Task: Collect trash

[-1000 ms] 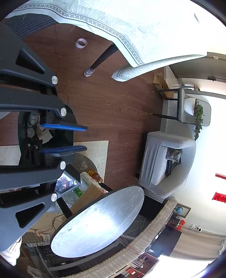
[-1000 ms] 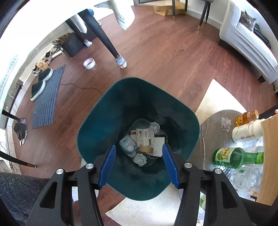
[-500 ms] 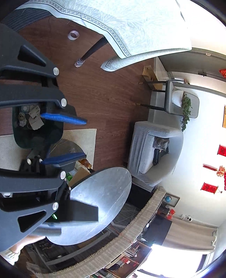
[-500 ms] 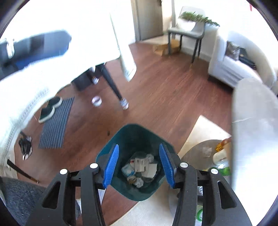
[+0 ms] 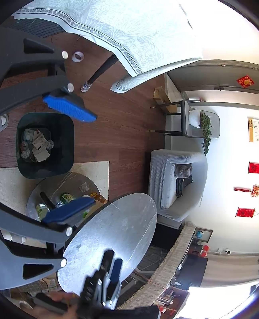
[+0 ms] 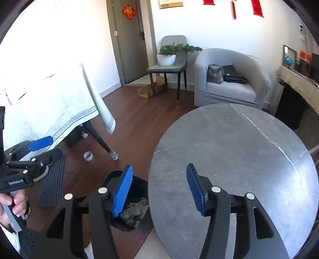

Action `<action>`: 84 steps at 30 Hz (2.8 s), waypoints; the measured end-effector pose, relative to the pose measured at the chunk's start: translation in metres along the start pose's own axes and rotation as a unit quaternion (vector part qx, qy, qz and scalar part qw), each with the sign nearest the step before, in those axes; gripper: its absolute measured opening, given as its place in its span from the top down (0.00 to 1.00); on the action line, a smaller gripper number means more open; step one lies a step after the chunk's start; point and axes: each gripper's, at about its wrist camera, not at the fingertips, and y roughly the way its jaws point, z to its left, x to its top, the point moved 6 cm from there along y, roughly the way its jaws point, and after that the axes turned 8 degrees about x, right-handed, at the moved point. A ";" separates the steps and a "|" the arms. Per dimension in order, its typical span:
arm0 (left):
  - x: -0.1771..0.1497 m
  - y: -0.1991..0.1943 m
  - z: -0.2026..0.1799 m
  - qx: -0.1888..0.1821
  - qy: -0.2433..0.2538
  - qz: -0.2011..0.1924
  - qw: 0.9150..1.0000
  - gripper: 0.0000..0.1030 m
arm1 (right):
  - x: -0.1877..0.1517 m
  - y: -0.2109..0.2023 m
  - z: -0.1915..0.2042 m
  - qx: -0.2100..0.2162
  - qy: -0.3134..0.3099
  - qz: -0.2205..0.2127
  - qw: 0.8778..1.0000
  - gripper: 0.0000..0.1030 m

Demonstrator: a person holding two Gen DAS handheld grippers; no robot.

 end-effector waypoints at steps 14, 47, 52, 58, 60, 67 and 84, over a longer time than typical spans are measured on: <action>-0.014 0.004 -0.033 0.041 0.019 -0.008 0.999 0.05 | -0.019 -0.067 -0.076 -0.071 0.039 -0.042 0.996 0.10; -0.022 0.010 -0.042 0.051 0.014 0.008 0.999 0.05 | -0.041 -0.071 -0.080 -0.047 0.030 -0.023 0.998 0.03; -0.024 0.012 -0.043 0.052 0.016 0.011 0.998 0.05 | -0.041 -0.071 -0.080 -0.043 0.030 -0.024 0.998 0.03; -0.023 0.013 -0.043 0.053 0.015 0.014 0.998 0.05 | -0.041 -0.071 -0.078 -0.043 0.029 -0.023 0.998 0.03; -0.023 0.013 -0.043 0.053 0.014 0.013 0.998 0.05 | -0.041 -0.071 -0.078 -0.043 0.029 -0.023 0.998 0.03; -0.022 0.012 -0.045 0.053 0.016 0.013 0.998 0.05 | -0.041 -0.070 -0.077 -0.043 0.027 -0.022 0.998 0.03; -0.024 0.013 -0.045 0.052 0.017 0.015 0.998 0.05 | -0.039 -0.069 -0.074 -0.040 0.022 -0.020 0.999 0.03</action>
